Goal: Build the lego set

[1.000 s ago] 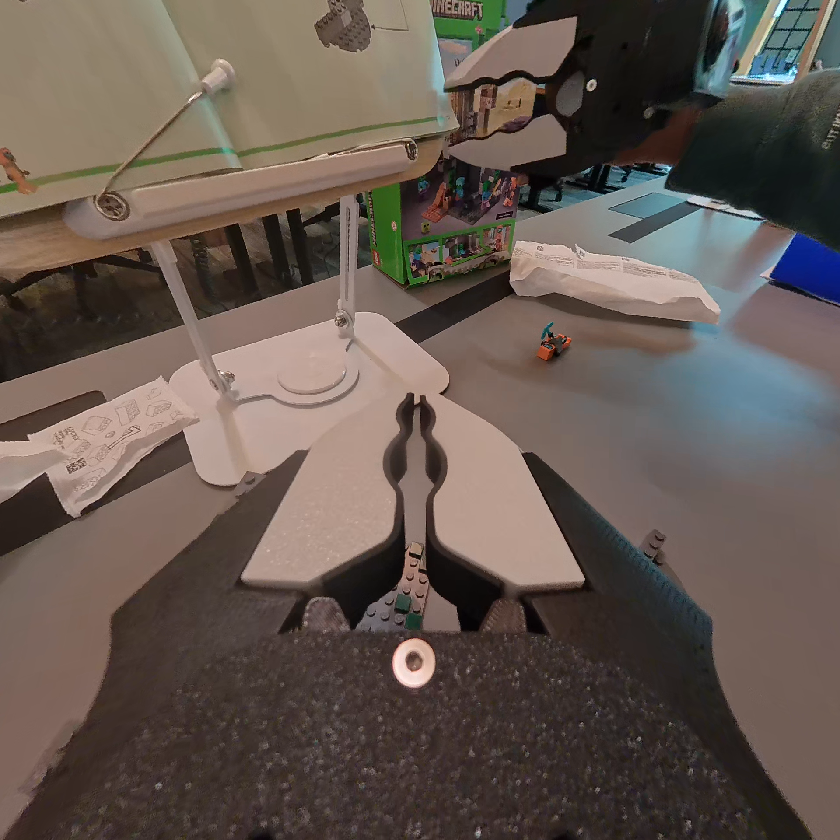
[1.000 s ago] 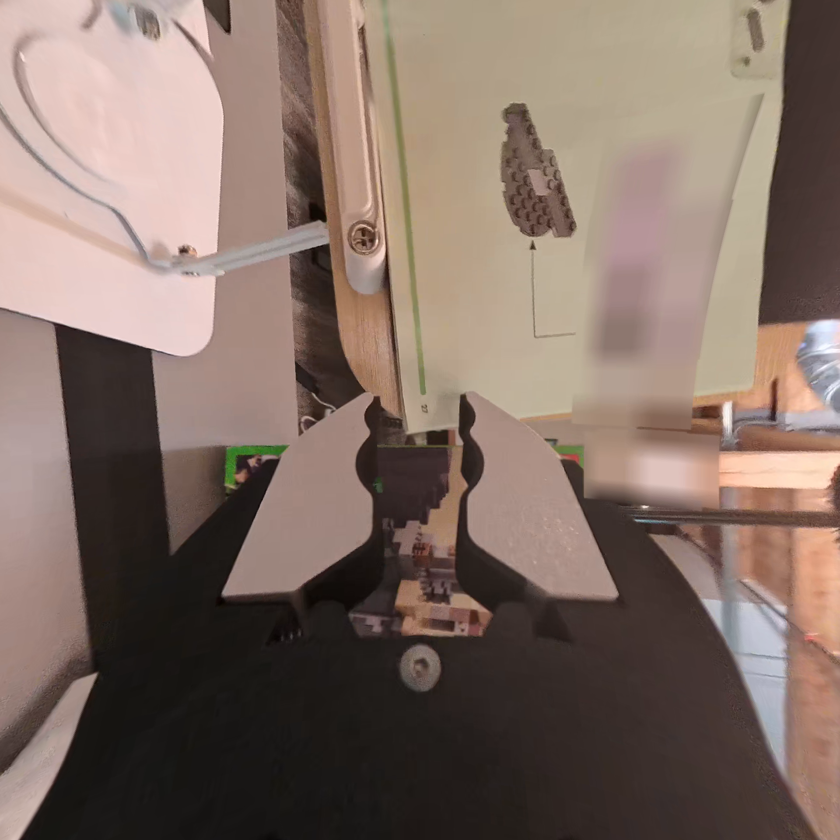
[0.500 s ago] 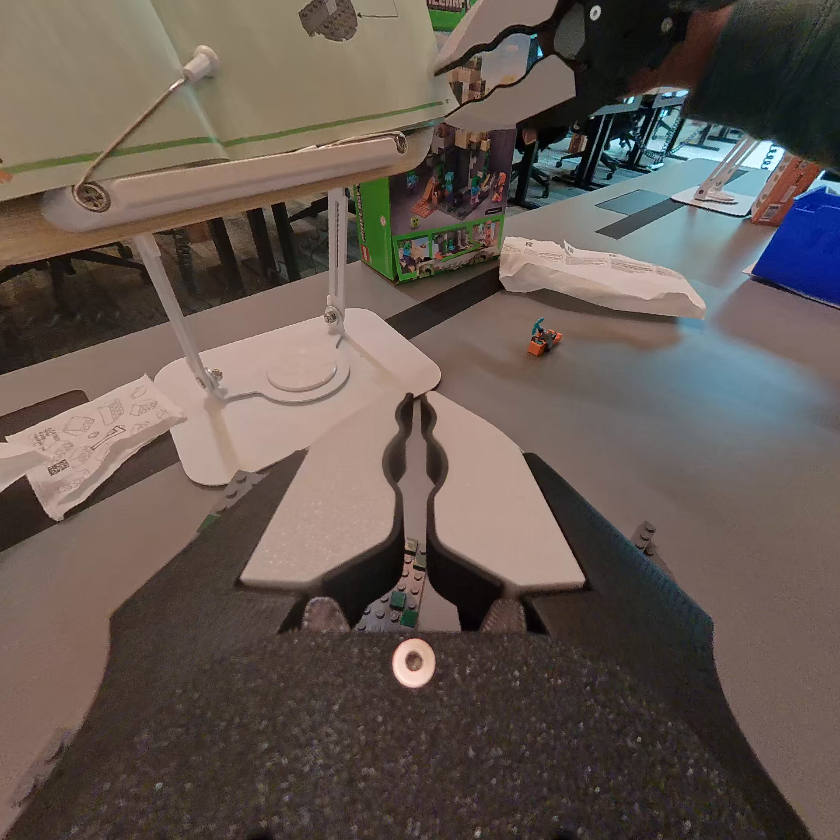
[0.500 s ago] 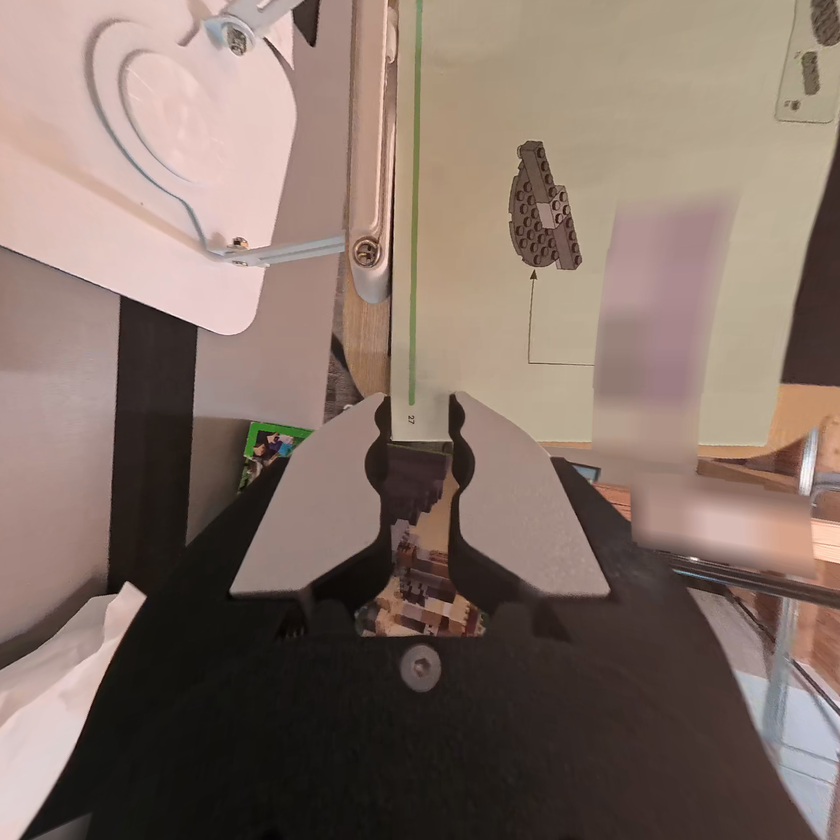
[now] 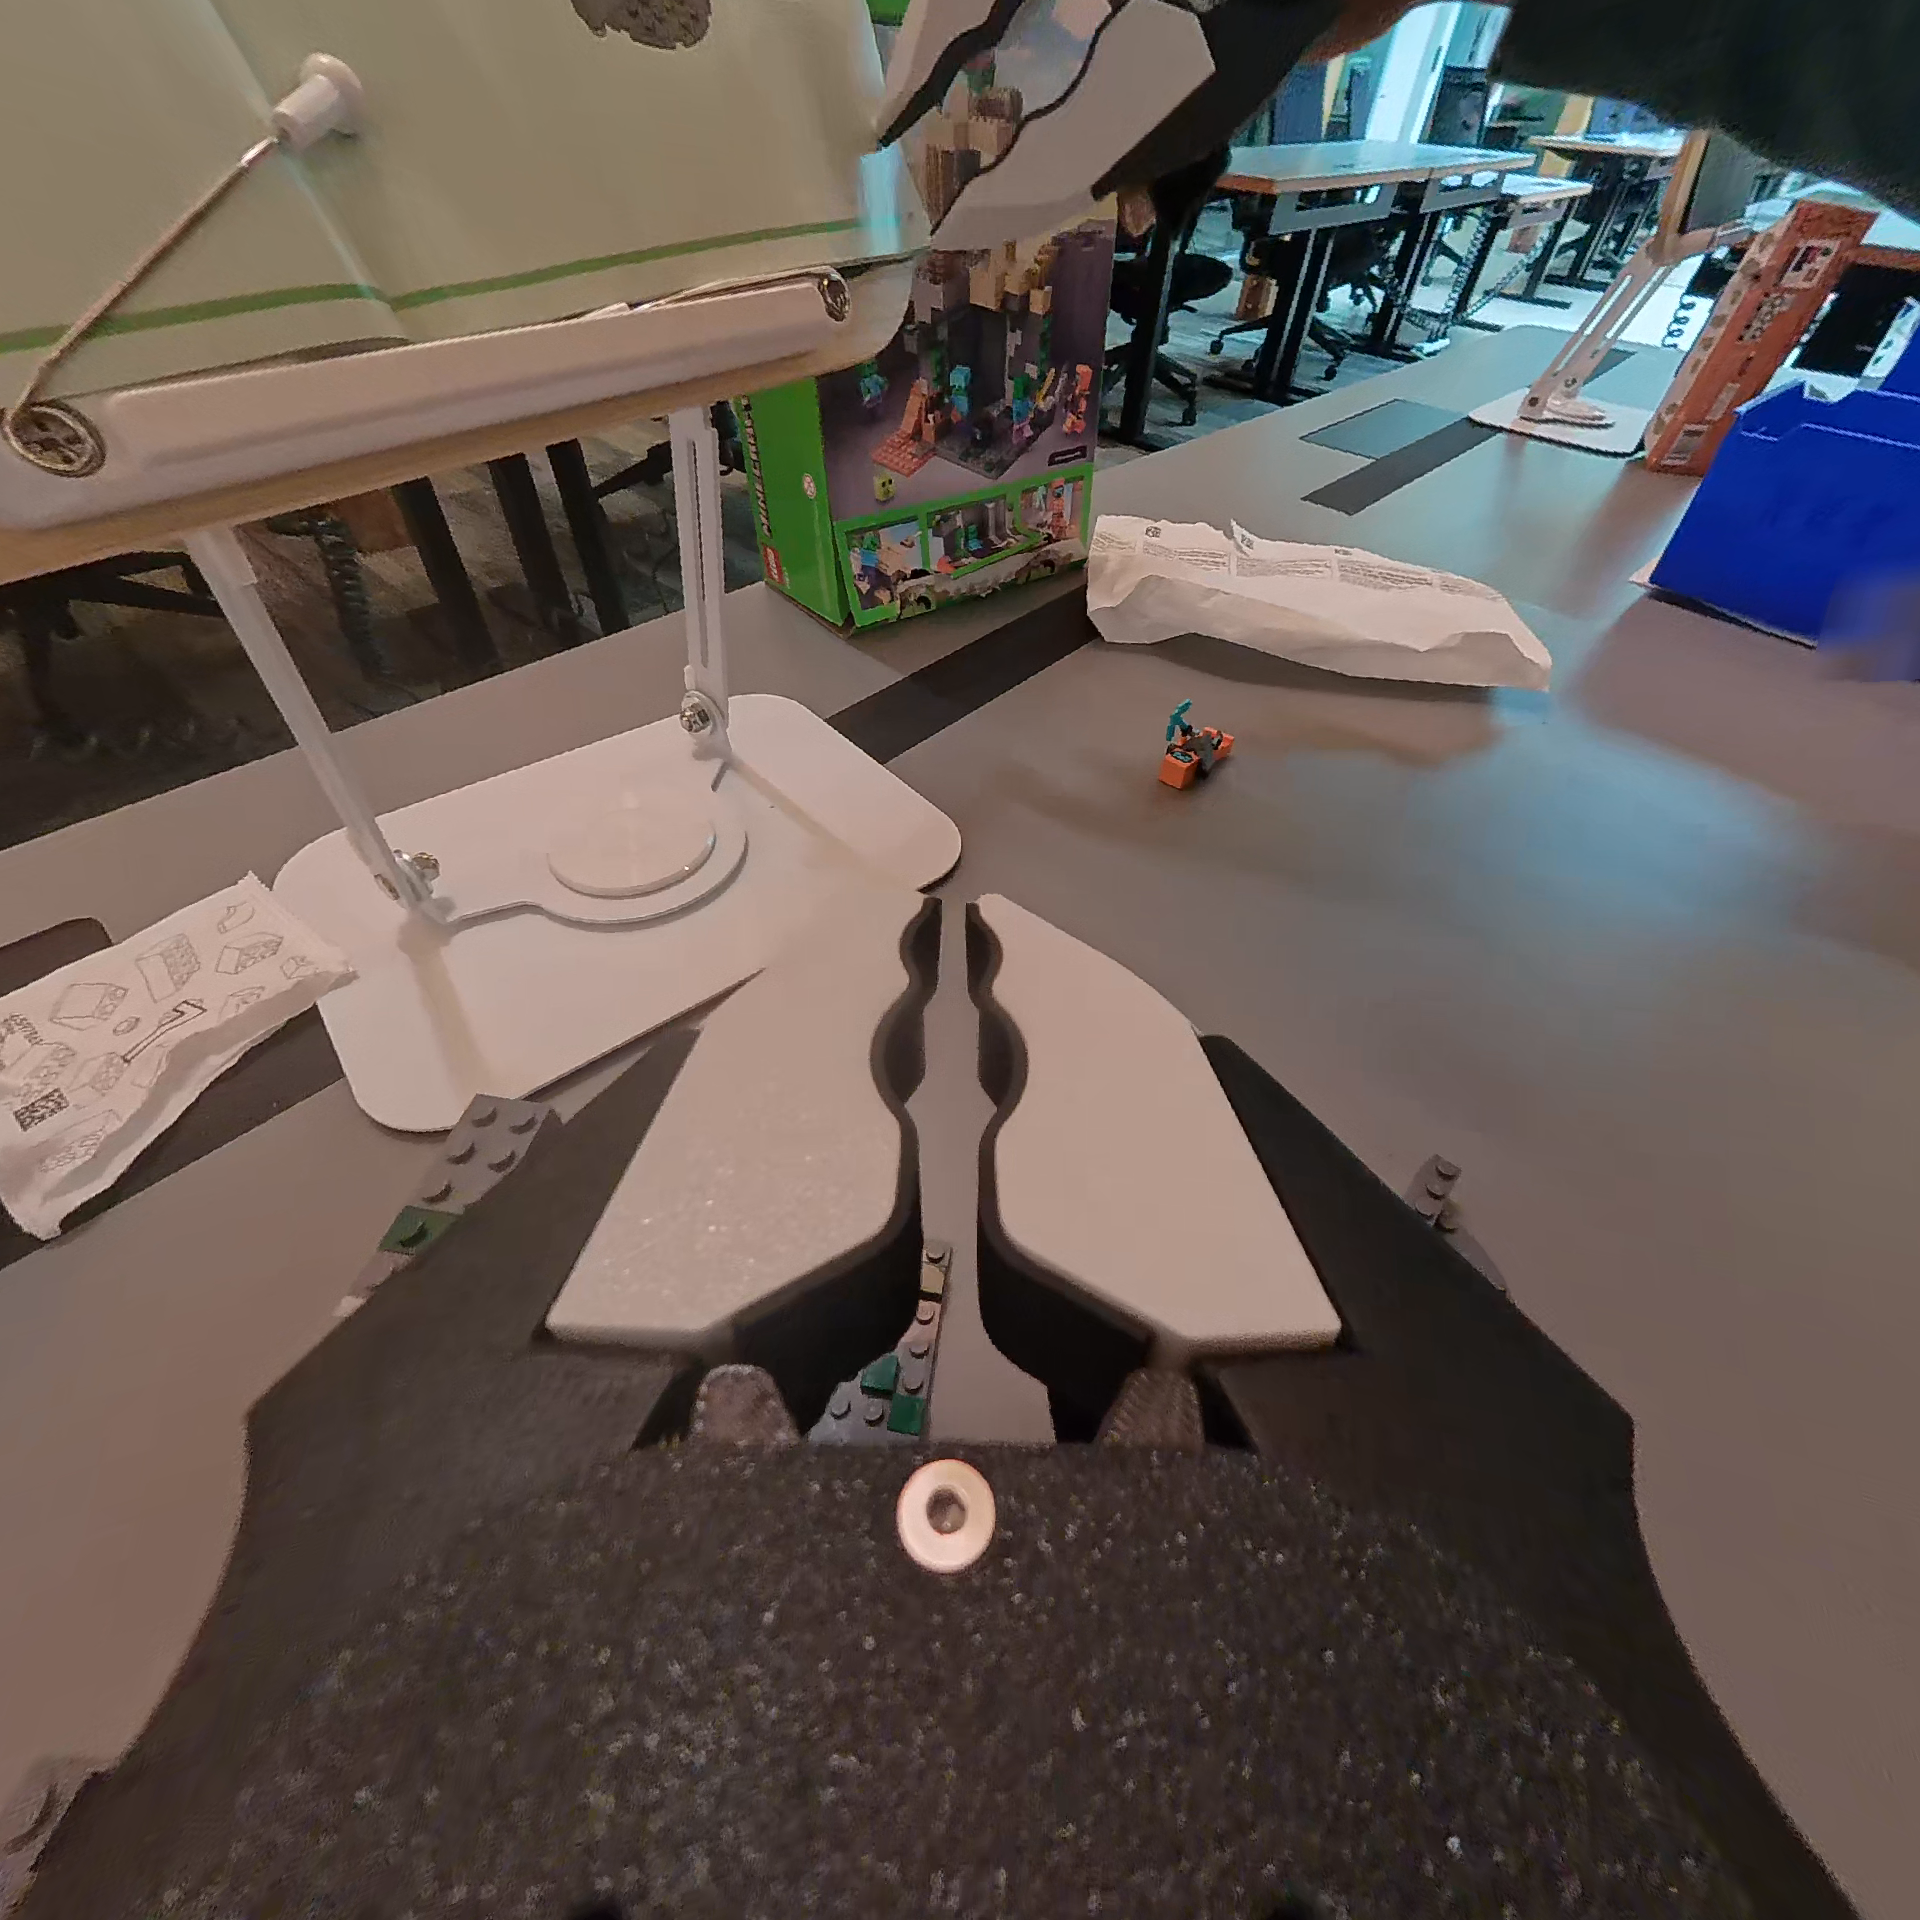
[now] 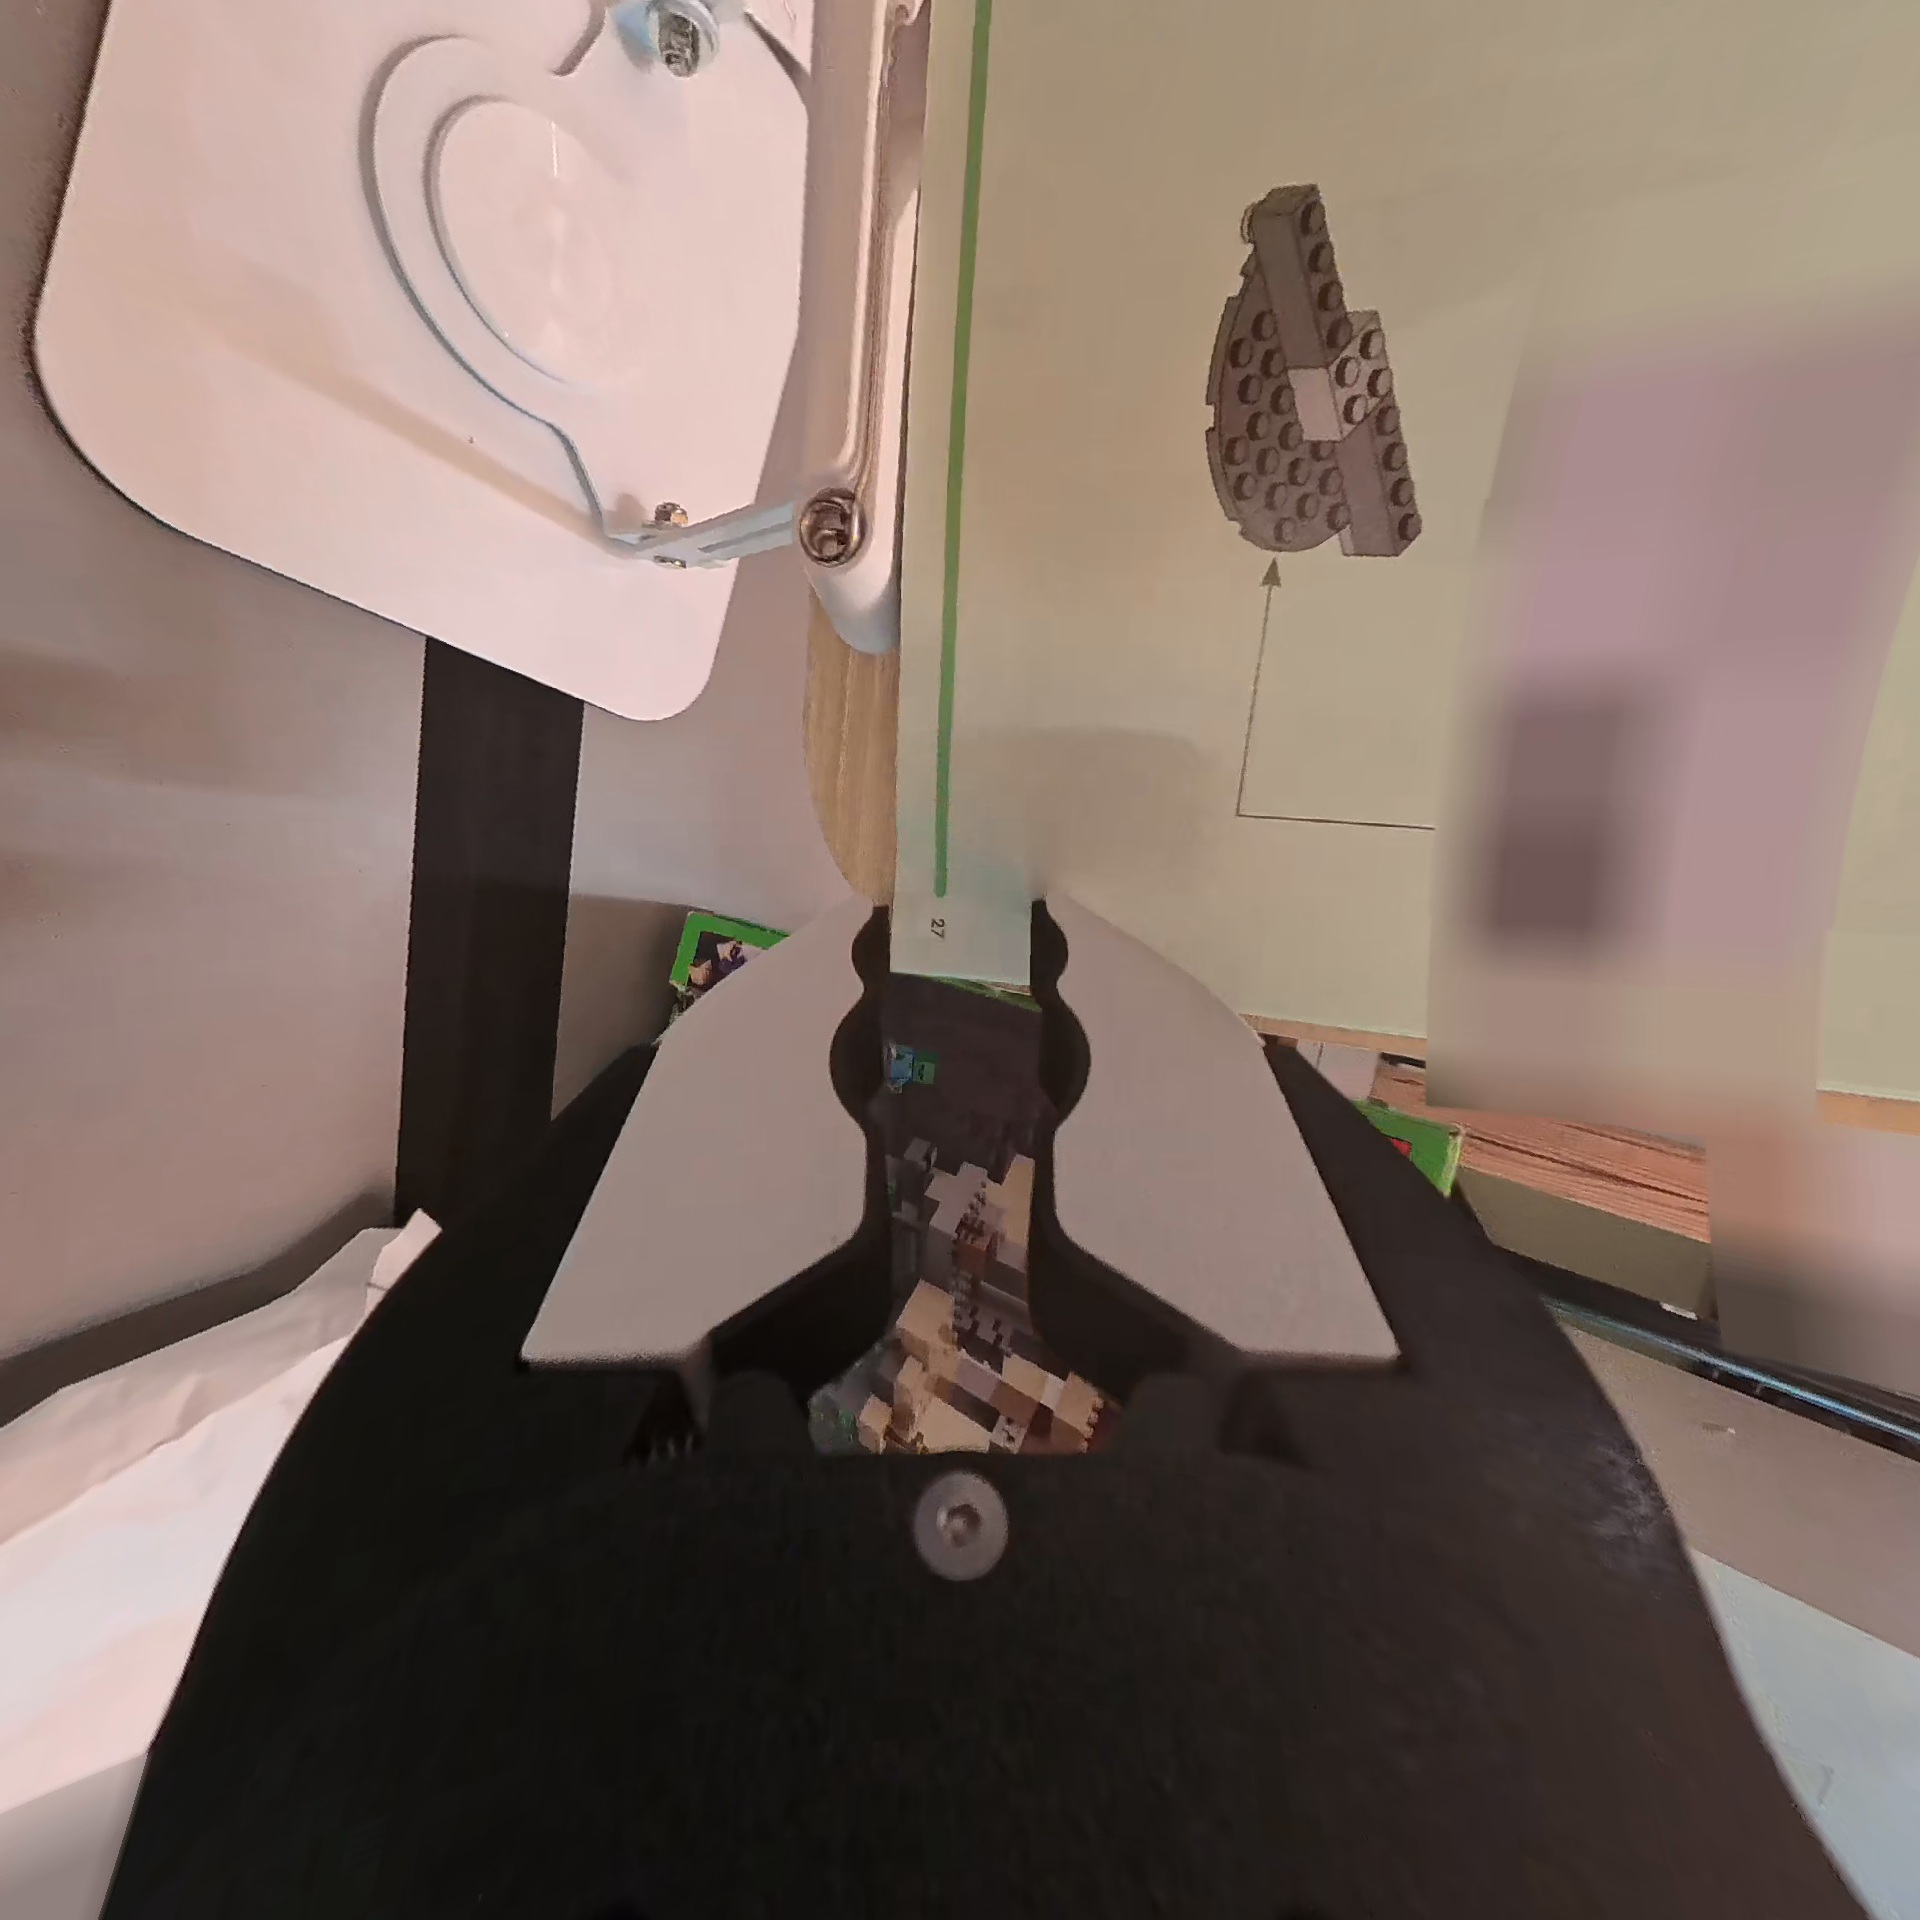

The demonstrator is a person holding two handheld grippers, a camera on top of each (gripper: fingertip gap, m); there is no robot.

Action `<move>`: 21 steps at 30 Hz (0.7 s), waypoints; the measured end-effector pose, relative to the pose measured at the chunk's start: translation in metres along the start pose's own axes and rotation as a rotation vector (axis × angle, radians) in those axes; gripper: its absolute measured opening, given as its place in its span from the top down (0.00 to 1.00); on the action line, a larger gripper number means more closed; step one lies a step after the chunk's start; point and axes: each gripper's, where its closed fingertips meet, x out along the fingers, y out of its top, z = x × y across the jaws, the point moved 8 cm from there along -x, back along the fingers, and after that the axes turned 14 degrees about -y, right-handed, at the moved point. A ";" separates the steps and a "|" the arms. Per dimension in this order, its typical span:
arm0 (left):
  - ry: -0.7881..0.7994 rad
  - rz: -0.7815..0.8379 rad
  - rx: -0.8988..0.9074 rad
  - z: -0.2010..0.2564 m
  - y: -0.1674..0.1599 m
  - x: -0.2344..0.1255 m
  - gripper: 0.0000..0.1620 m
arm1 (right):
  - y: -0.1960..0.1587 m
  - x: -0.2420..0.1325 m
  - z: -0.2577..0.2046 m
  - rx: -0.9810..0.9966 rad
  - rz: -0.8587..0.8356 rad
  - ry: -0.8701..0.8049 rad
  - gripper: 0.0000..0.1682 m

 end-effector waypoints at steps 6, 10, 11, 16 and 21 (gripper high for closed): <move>-0.006 -0.004 0.005 0.001 0.000 0.000 0.97 | -0.001 0.000 0.003 -0.023 -0.011 -0.010 0.85; -0.006 0.001 0.007 0.001 0.000 -0.001 0.97 | 0.000 -0.001 -0.007 -0.090 0.004 -0.085 0.81; -0.006 0.001 0.006 0.000 0.001 -0.001 0.97 | 0.000 0.000 -0.010 -0.107 0.004 -0.106 0.80; -0.006 -0.003 0.009 0.001 0.000 0.000 0.97 | -0.001 0.003 -0.016 -0.168 0.014 -0.205 0.84; -0.008 -0.002 0.003 0.000 -0.001 -0.001 0.97 | -0.002 0.001 -0.016 -0.163 0.025 -0.175 0.91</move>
